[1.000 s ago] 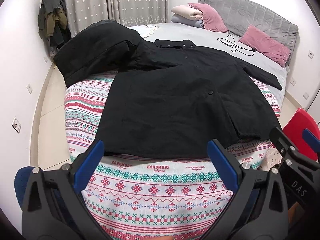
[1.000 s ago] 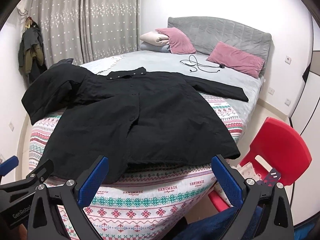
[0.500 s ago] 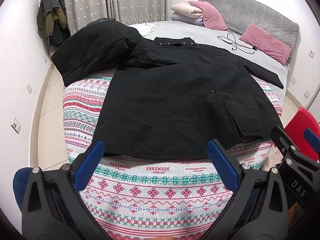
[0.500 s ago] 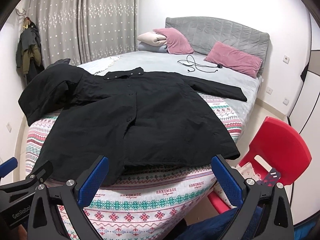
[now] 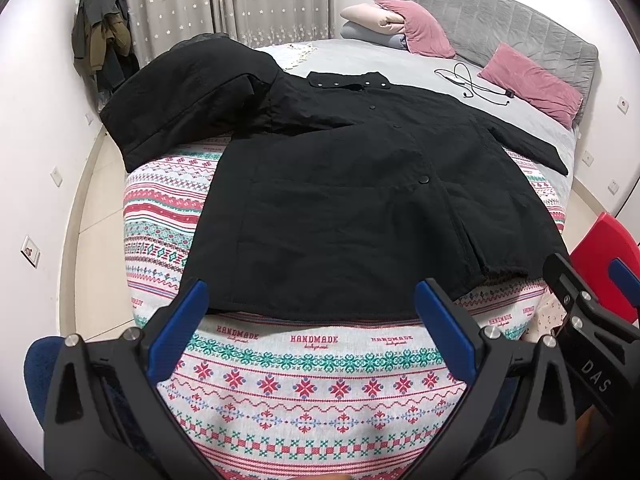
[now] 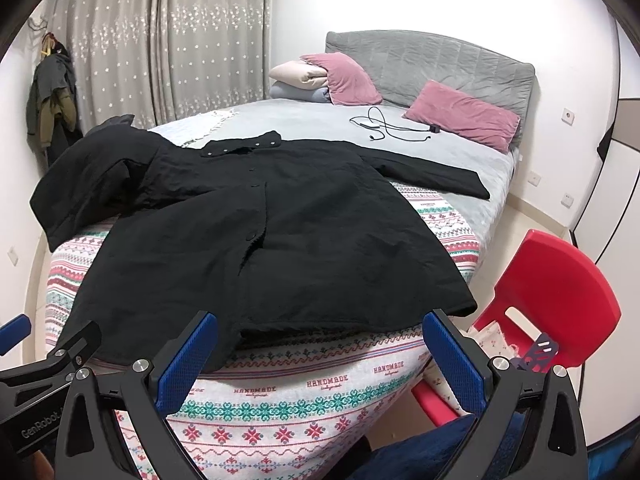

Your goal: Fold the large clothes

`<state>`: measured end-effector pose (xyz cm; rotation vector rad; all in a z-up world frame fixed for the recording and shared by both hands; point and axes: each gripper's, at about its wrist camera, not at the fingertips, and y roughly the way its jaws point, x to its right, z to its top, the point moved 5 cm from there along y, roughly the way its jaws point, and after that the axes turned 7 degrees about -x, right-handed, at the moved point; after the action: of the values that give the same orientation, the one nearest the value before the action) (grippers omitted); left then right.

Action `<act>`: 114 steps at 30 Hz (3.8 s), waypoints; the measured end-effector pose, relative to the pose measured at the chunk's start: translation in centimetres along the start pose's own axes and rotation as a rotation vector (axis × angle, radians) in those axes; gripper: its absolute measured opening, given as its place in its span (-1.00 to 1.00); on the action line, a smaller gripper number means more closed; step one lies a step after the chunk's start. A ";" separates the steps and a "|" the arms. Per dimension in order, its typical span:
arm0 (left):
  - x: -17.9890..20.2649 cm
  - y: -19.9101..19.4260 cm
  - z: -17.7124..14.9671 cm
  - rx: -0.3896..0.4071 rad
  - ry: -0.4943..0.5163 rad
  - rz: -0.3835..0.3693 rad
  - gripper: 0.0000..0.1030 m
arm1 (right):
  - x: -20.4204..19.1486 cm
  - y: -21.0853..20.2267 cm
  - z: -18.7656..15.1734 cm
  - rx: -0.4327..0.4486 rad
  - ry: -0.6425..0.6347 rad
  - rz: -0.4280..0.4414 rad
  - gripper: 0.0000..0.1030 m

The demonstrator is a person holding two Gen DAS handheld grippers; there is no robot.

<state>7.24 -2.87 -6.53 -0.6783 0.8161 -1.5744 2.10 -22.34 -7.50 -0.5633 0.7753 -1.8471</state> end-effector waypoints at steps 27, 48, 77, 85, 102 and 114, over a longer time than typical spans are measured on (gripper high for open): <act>-1.3 1.4 0.7 -0.019 -0.029 0.026 0.99 | 0.5 2.1 0.9 -0.049 0.022 -0.030 1.00; -18.0 4.9 9.8 -0.002 -0.343 0.108 0.99 | 1.4 11.4 9.1 -0.150 -0.007 0.000 1.00; -26.3 17.1 11.2 -0.225 -0.604 -0.369 0.99 | 17.9 24.1 6.7 -0.463 0.240 -0.008 0.96; -14.2 15.3 3.6 -0.339 -0.351 -0.422 0.50 | 20.0 23.1 4.0 -0.482 0.302 0.142 0.01; -10.8 14.0 0.5 -0.294 -0.250 -0.372 -0.31 | 21.1 22.1 1.6 -0.470 0.363 0.306 0.00; -11.5 5.1 4.9 -0.223 -0.281 -0.488 -0.89 | 23.9 13.0 9.8 -0.217 0.384 0.351 -0.86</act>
<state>15.85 7.41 -7.62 -1.3046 0.6476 -1.7745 7.83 -50.58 -9.45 -0.1860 1.2567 -1.5686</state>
